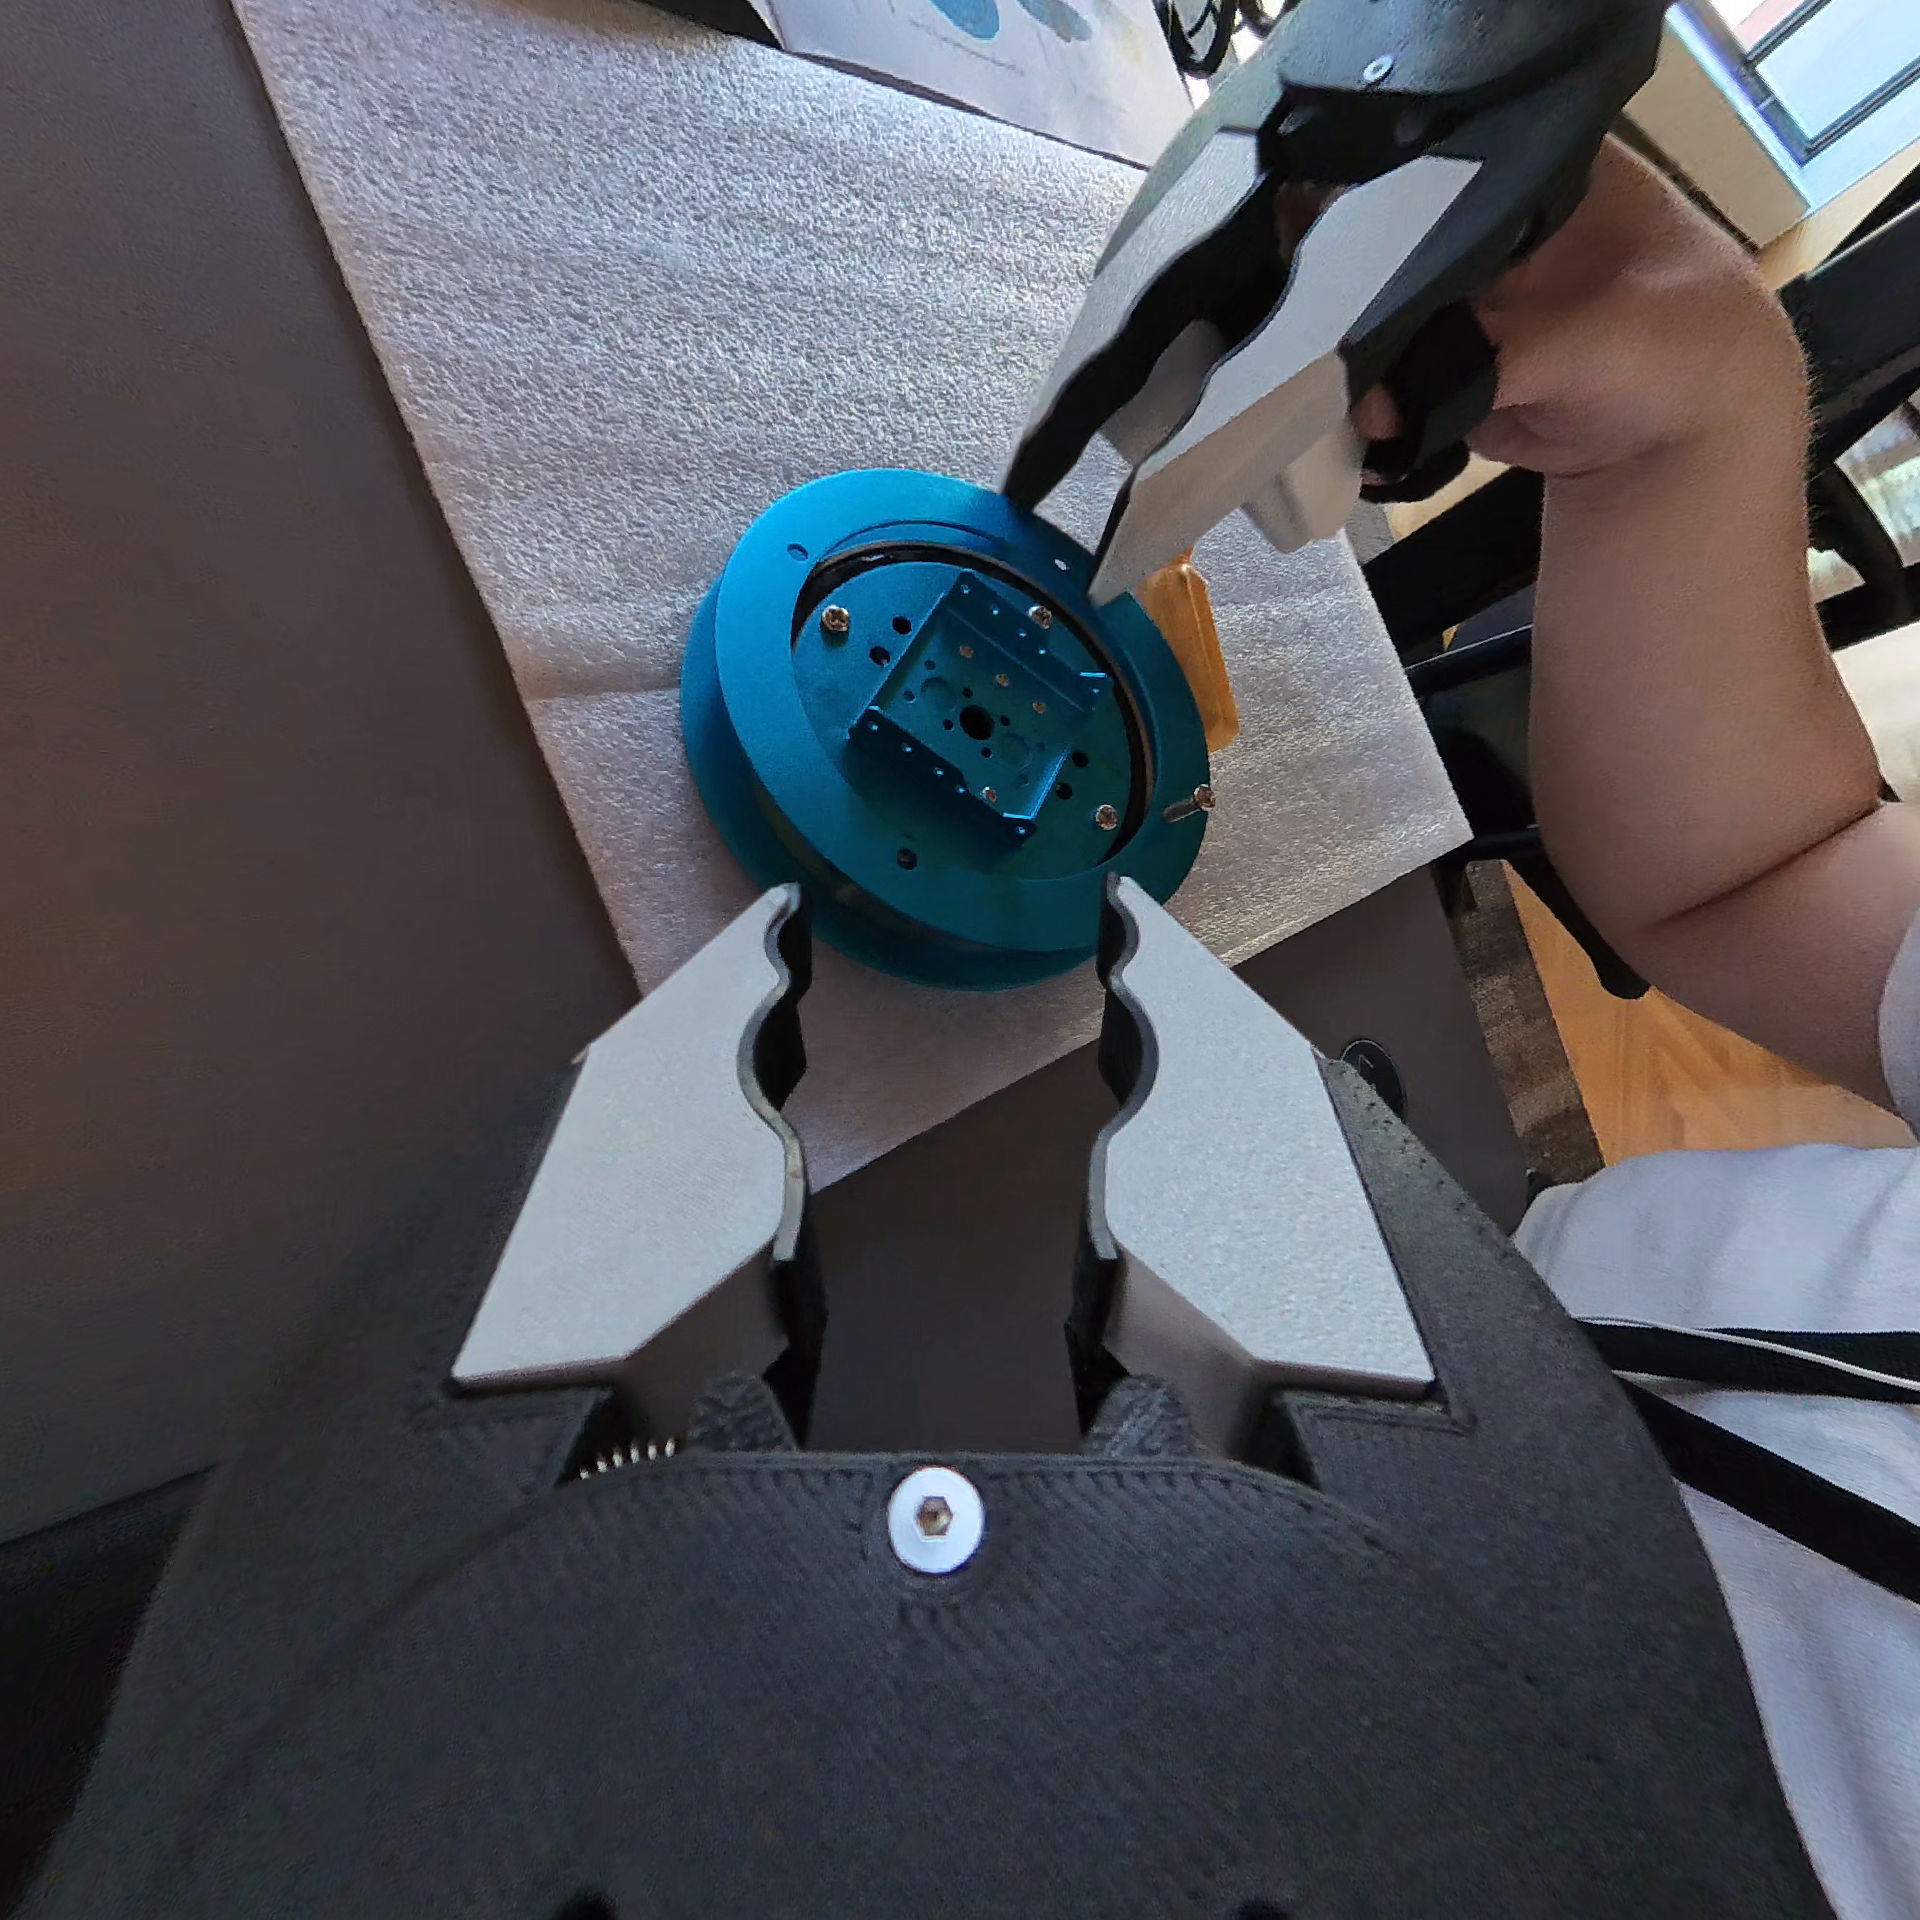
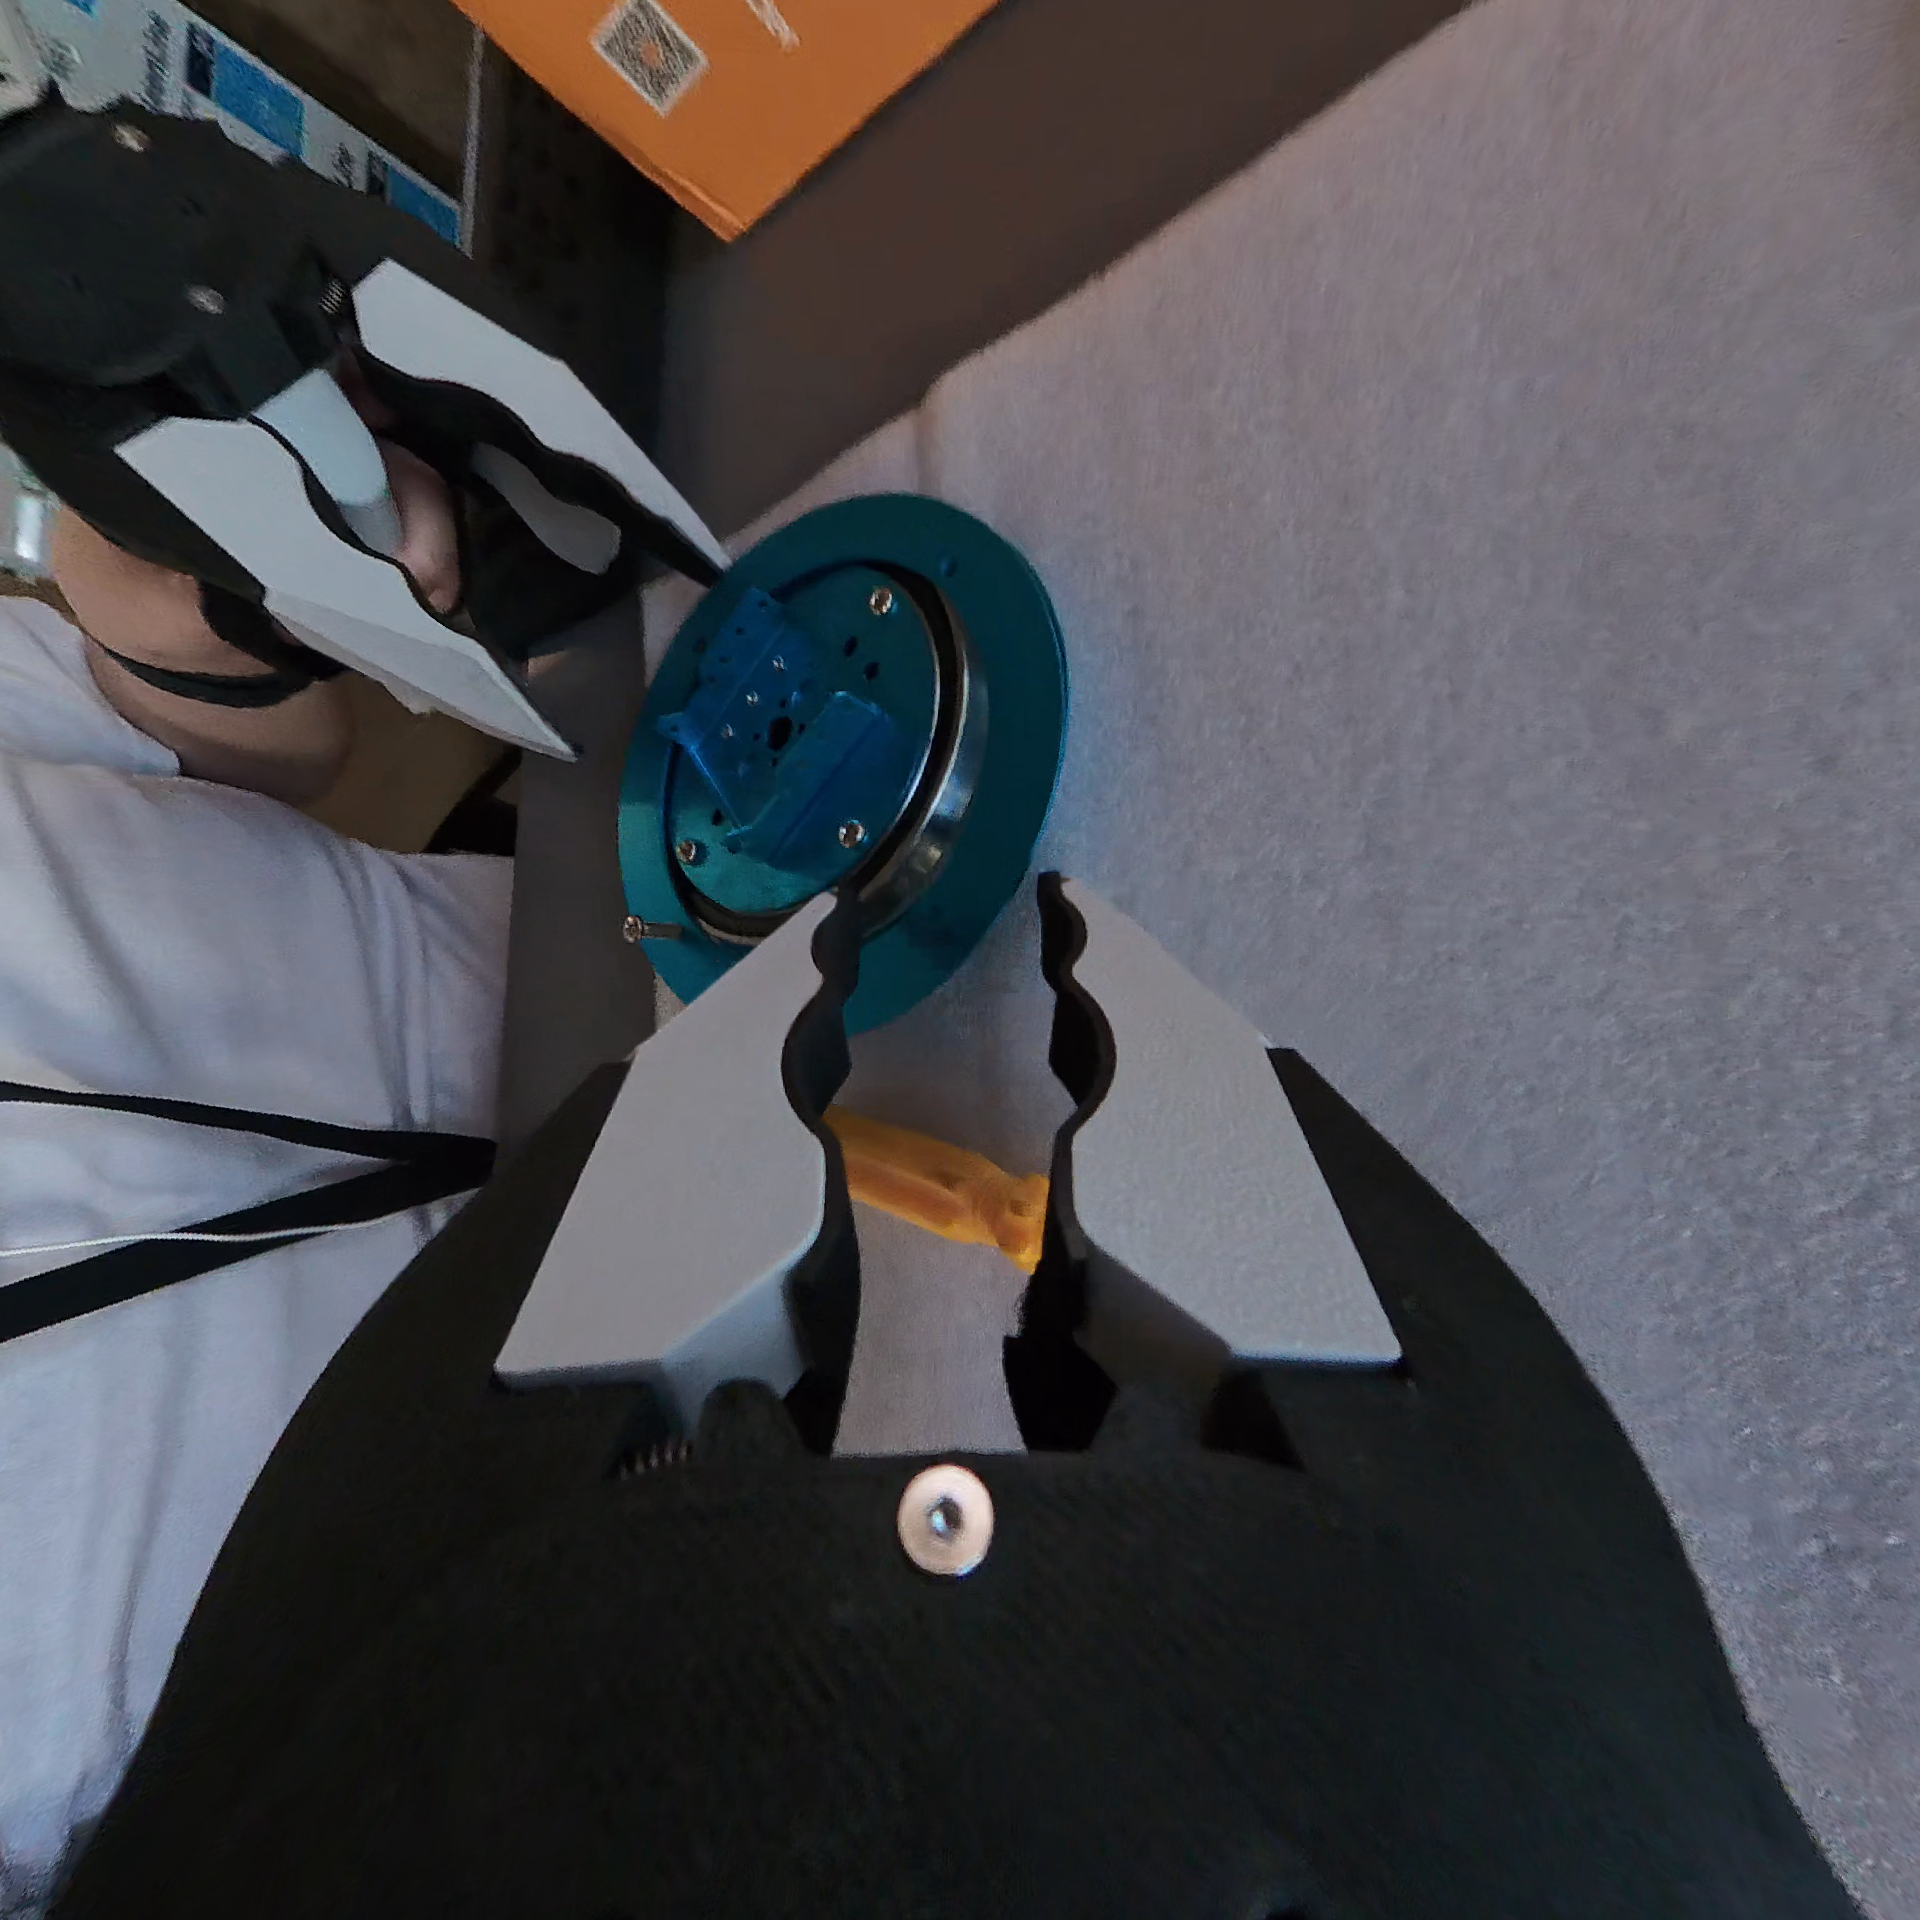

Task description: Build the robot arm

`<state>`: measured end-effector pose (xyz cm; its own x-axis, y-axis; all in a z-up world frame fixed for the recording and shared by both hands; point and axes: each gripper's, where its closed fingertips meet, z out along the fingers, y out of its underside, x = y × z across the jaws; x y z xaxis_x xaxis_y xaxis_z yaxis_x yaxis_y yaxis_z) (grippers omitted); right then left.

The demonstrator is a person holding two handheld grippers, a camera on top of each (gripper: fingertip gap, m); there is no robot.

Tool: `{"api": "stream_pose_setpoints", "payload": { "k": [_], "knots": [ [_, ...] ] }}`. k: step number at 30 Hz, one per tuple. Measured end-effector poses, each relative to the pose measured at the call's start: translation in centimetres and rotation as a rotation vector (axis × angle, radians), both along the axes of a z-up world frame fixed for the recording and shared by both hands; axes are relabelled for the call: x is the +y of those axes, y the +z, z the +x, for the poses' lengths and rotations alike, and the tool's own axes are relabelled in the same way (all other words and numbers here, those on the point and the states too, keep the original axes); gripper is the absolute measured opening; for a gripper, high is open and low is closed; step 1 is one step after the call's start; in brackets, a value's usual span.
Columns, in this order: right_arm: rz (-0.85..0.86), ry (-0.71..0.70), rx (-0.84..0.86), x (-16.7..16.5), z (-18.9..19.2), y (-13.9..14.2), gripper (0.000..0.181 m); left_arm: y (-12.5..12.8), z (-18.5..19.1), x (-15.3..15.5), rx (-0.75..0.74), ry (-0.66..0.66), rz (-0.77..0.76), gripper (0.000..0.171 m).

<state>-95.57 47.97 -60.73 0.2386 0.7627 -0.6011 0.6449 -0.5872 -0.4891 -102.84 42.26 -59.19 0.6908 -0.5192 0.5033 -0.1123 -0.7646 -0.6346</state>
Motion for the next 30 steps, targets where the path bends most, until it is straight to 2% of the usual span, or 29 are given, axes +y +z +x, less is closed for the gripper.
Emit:
{"api": "stream_pose_setpoints", "payload": {
  "k": [5, 11, 15, 20, 26, 30],
  "knots": [
    [-0.055, -0.033, 0.007, -0.3, -0.2, -0.2, 0.021, -0.4, 0.4, -0.1, 0.0, -0.007, -0.004, 0.054],
    [0.064, -0.083, -0.006, -0.1, 0.0, 0.1, 0.021, -0.3, 0.4, -0.2, 0.01, -0.008, 0.026, 0.053],
    [0.186, -0.122, 0.038, 0.0, -0.5, 2.0, 0.021, -0.1, 0.4, -0.3, 0.041, -0.014, 0.066, 0.055],
    [0.205, -0.137, 0.142, -0.9, -0.9, 4.3, 0.021, -0.3, 0.3, -0.6, 0.104, -0.043, 0.132, 0.059],
    [0.164, -0.143, 0.168, -1.1, -0.9, 2.9, 0.029, -0.7, 0.6, -1.2, 0.17, -0.097, 0.194, 0.073],
    [0.113, -0.117, 0.195, -1.2, -1.5, 2.6, 0.037, -1.3, 0.2, -1.1, 0.281, -0.115, 0.247, 0.073]
  ]
}}
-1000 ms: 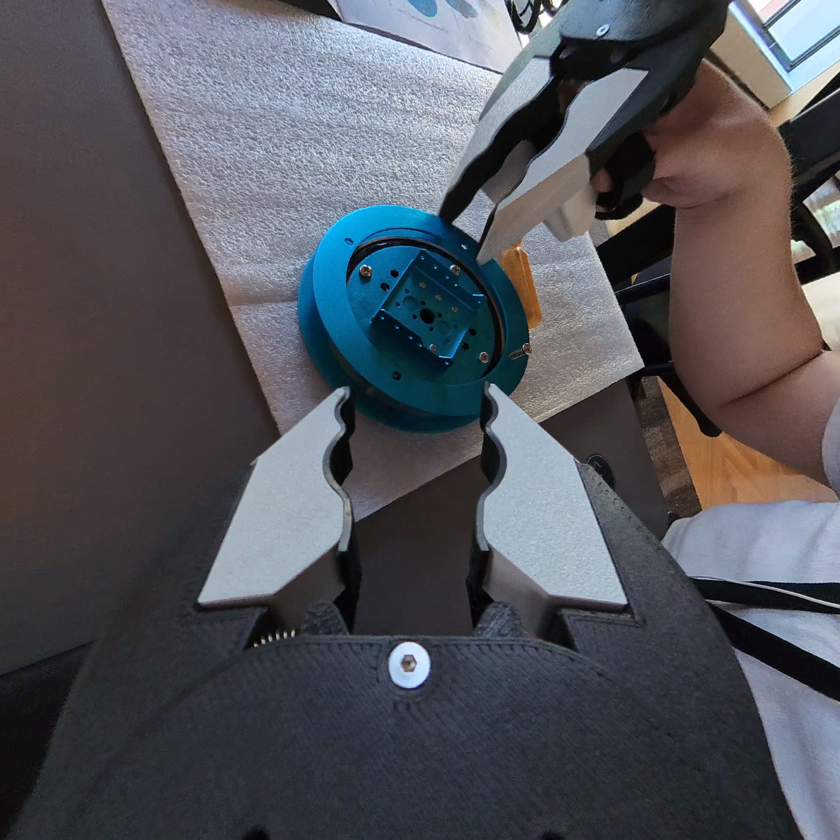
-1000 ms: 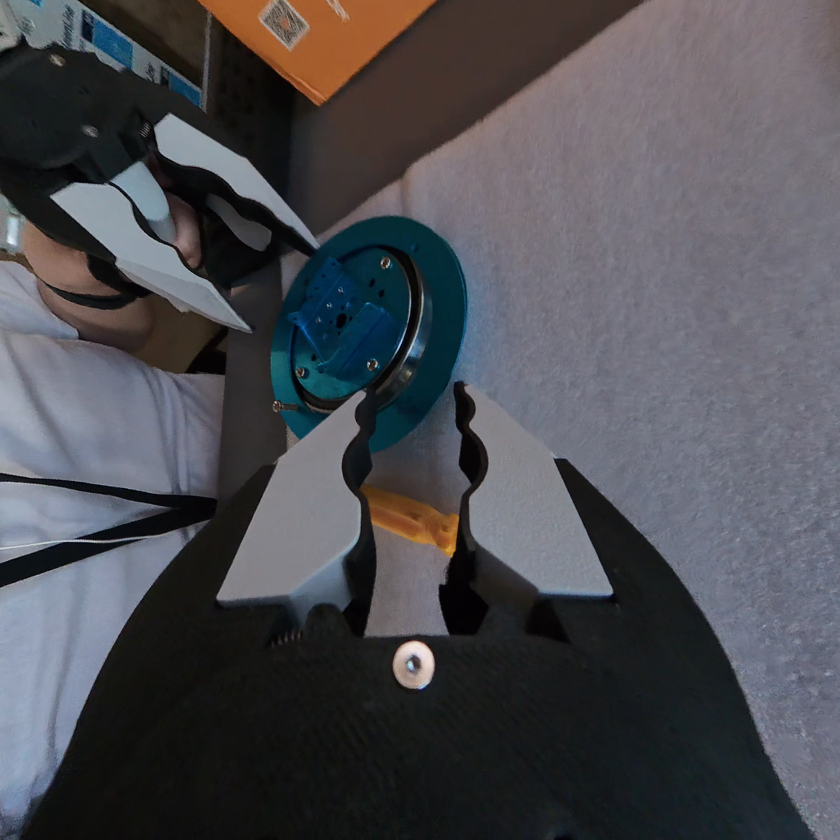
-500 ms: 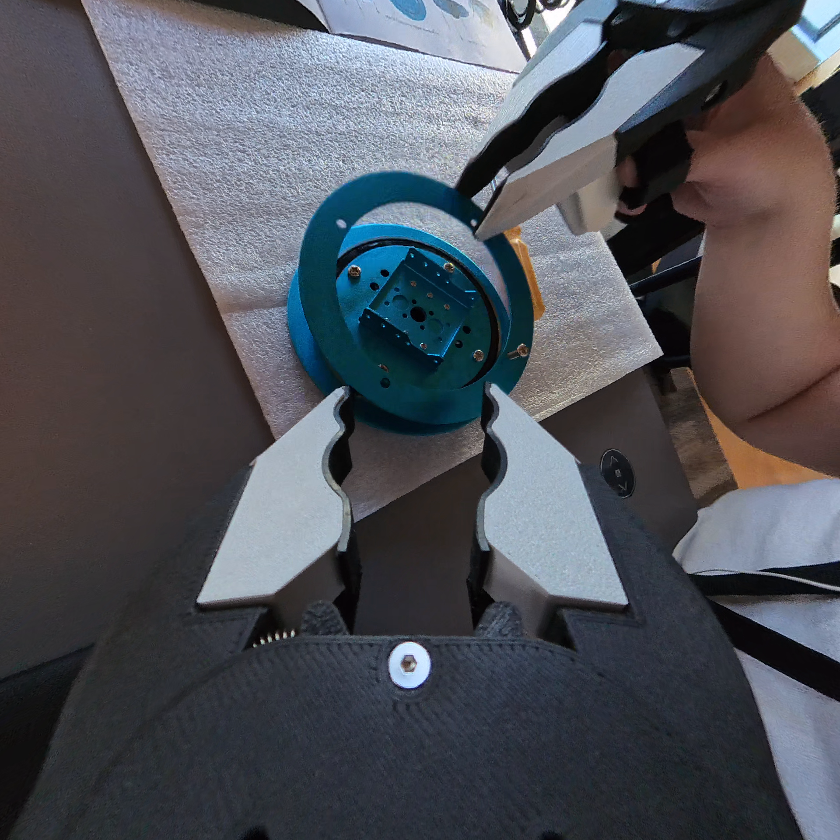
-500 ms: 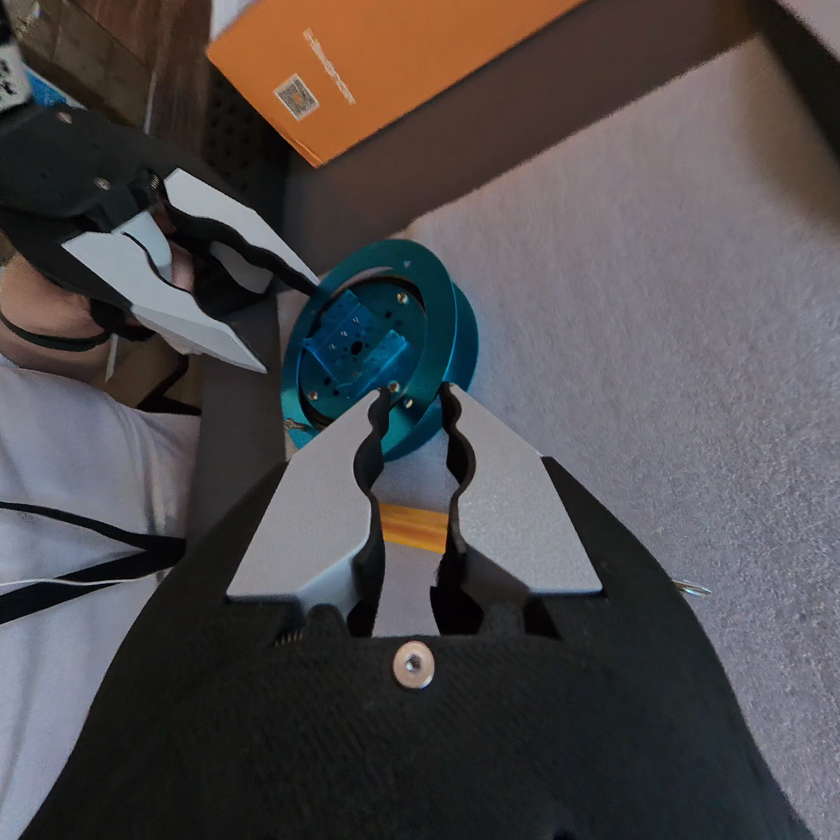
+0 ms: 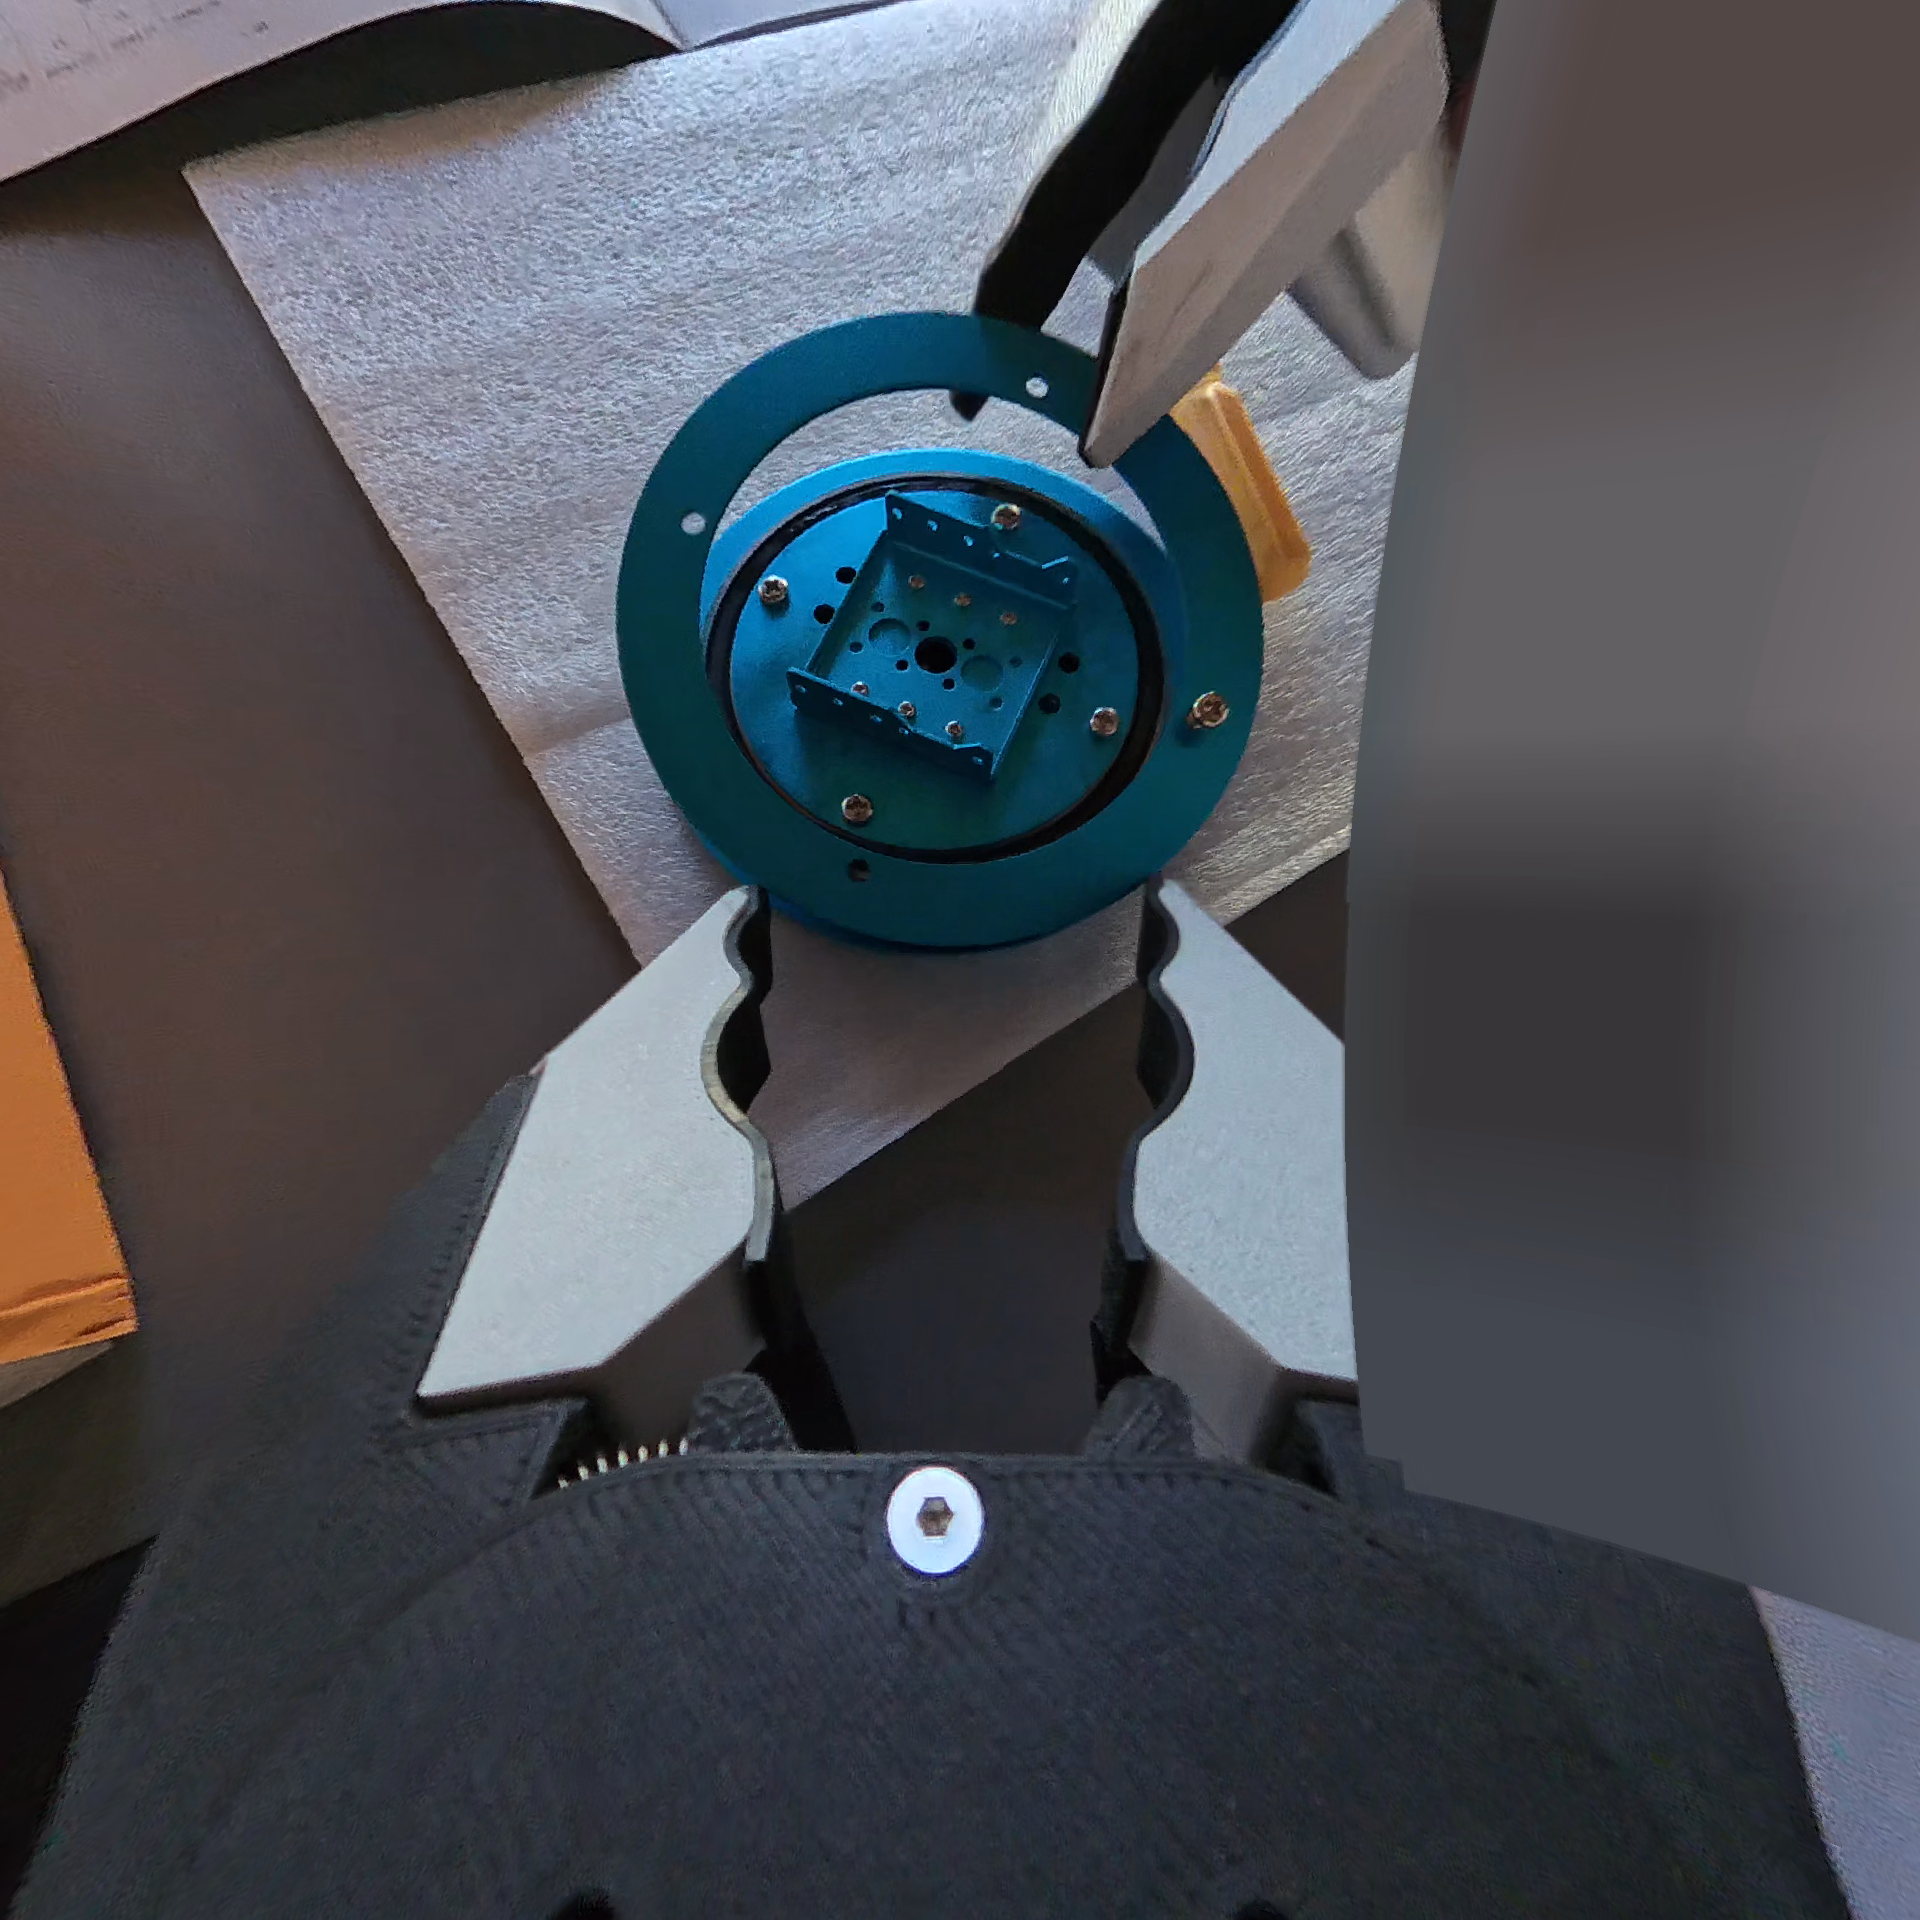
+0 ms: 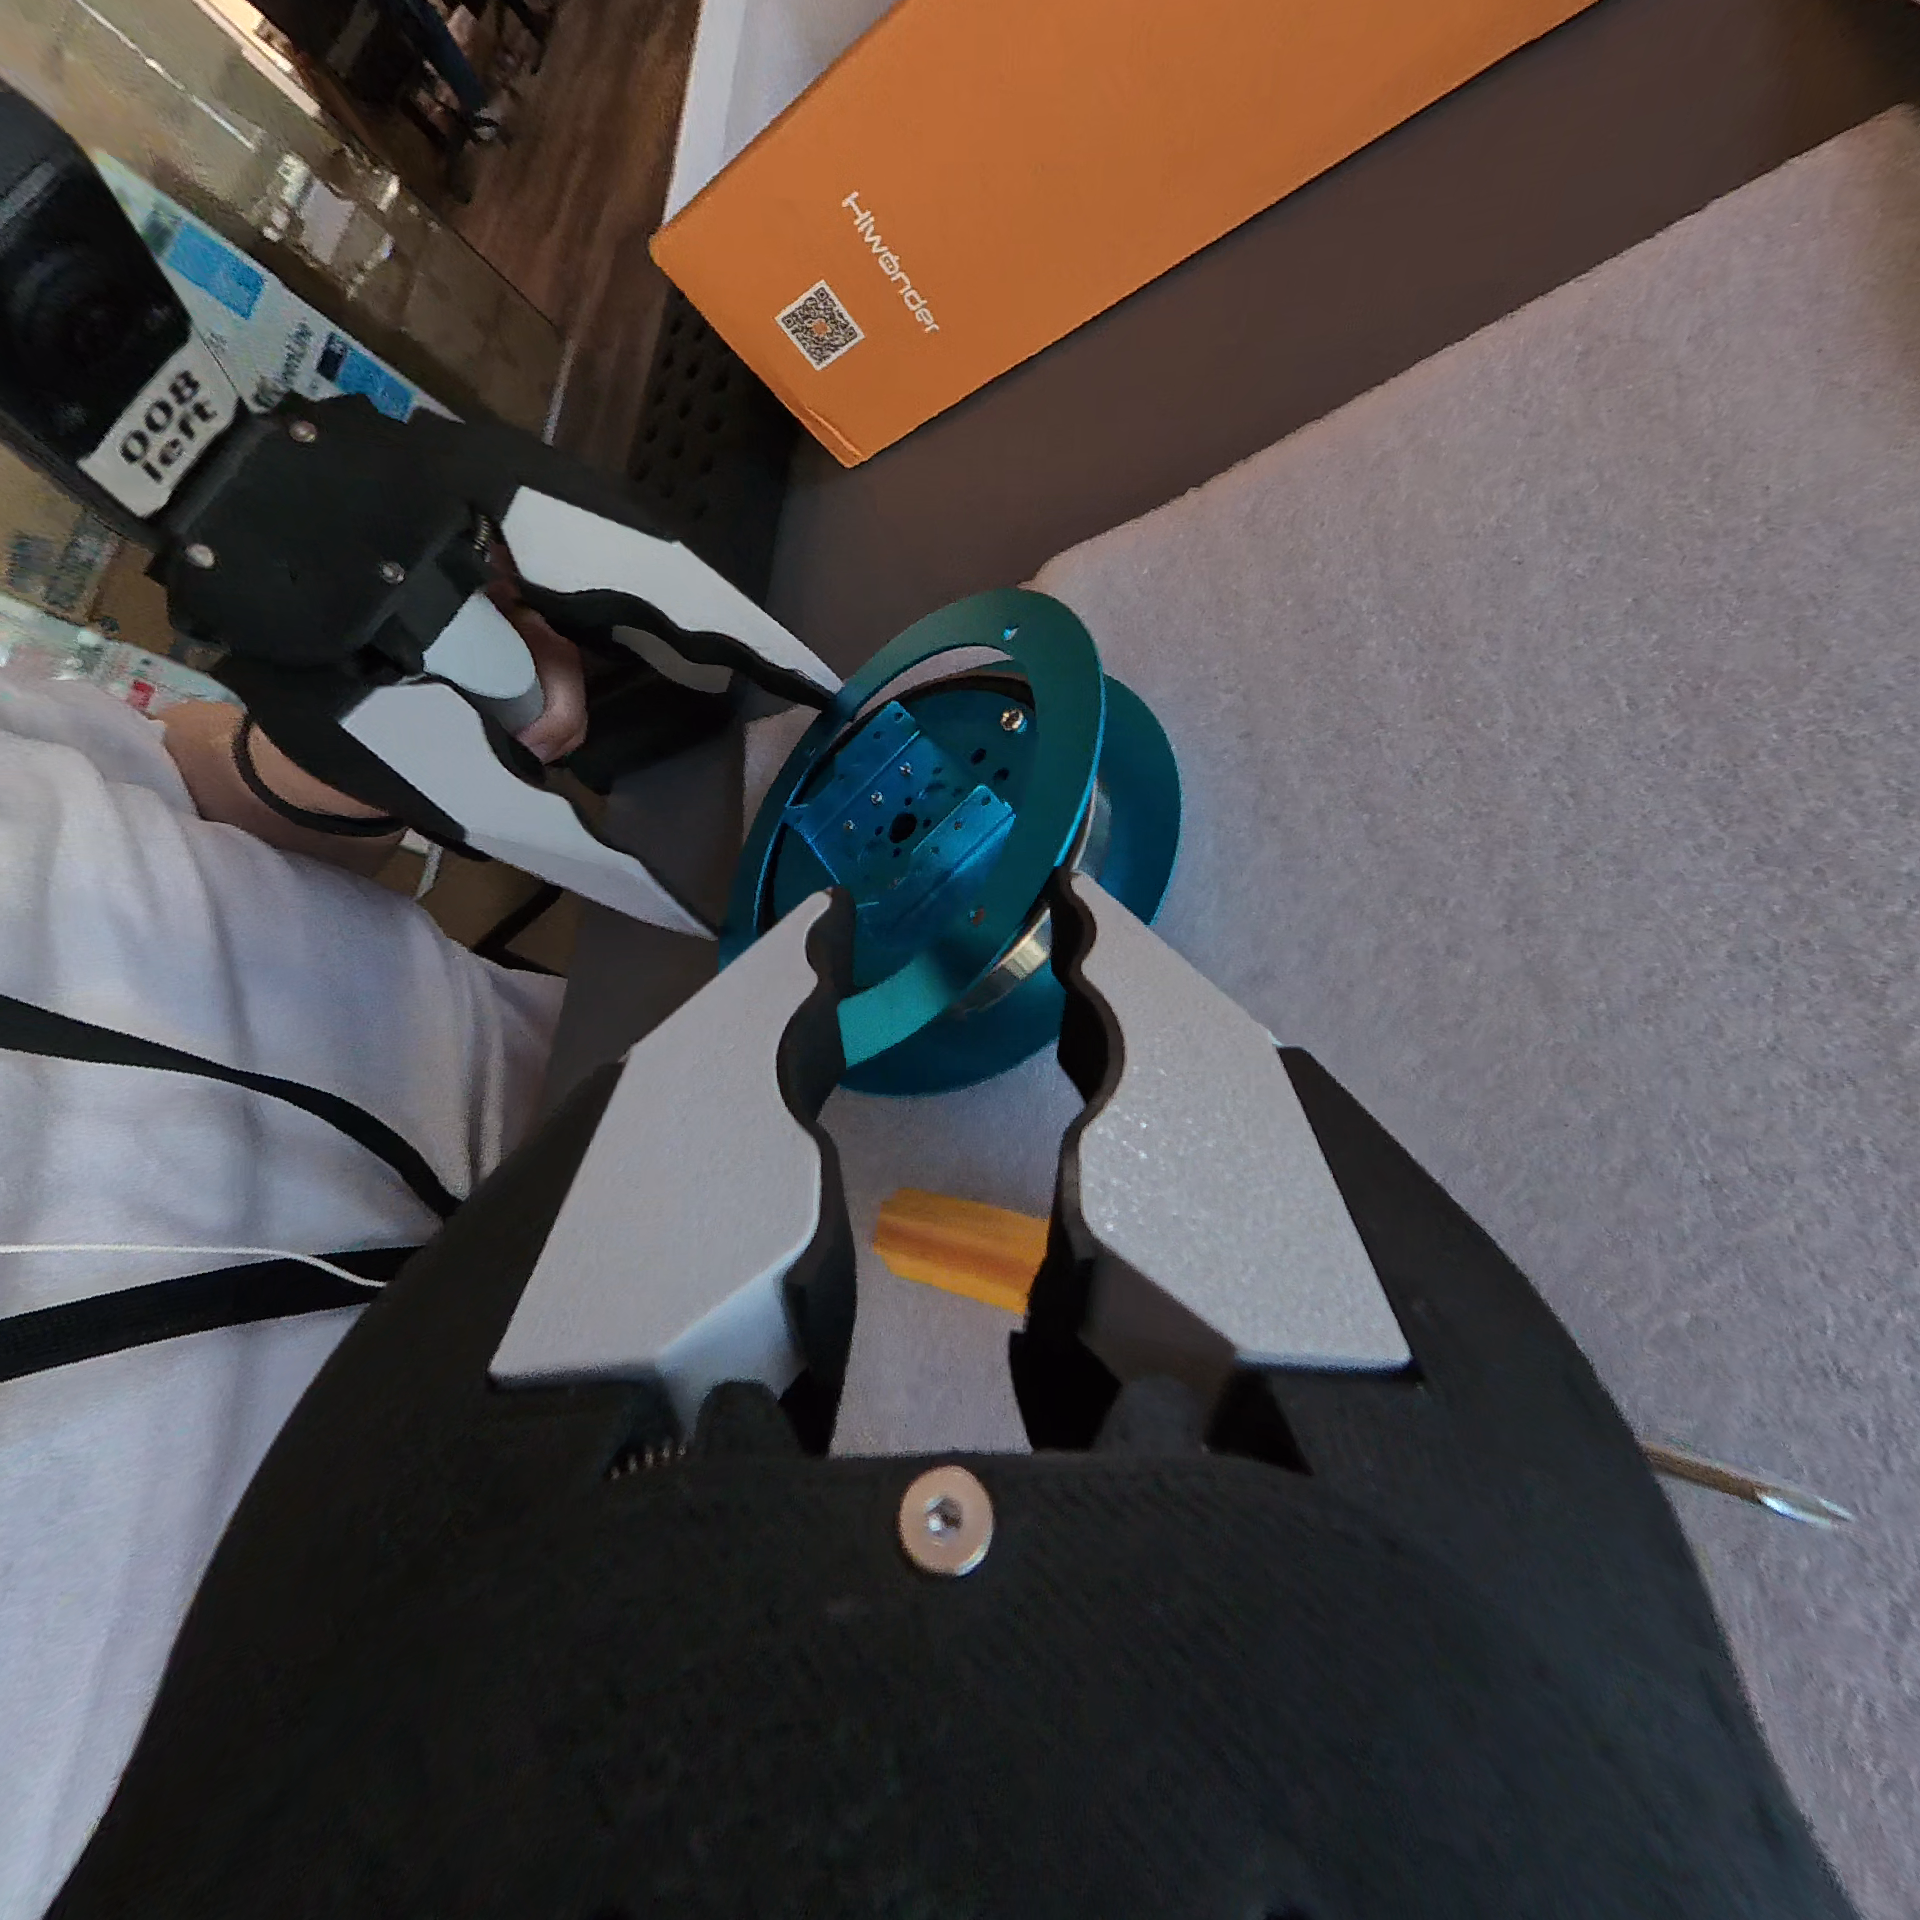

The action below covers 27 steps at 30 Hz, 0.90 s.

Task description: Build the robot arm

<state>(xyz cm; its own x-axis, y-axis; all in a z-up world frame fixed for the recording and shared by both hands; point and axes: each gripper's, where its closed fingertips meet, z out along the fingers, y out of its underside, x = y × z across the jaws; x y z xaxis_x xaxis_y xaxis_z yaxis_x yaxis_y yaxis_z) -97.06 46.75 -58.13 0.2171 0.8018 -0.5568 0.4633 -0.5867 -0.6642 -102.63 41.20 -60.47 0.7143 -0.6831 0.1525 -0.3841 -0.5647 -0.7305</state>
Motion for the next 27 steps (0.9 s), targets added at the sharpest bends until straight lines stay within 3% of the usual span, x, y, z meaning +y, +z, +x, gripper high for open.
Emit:
{"api": "stream_pose_setpoints", "payload": {
  "k": [10, 13, 19, 23, 27],
  "knots": [
    [-0.058, 0.014, -0.021, -0.6, -0.2, 0.3, 0.041, -0.1, 0.3, 0.0, 0.07, 0.003, 0.054, 0.079],
    [0.091, 0.056, -0.044, -0.6, 0.0, 0.0, 0.047, -0.3, 0.2, 0.0, 0.126, 0.0, 0.098, 0.08],
    [0.389, 0.106, -0.068, 0.6, 0.6, 0.6, 0.081, -0.1, -0.1, 0.4, 0.19, 0.013, 0.172, 0.08],
    [0.569, 0.243, -0.046, -3.1, 1.3, 0.3, 0.081, 0.5, -0.3, 0.5, 0.178, 0.011, 0.202, 0.076],
    [0.837, 0.263, -0.165, -4.0, 1.4, -1.6, 0.06, 0.6, -0.4, 0.3, 0.113, 0.015, 0.16, 0.073]
  ]
}}
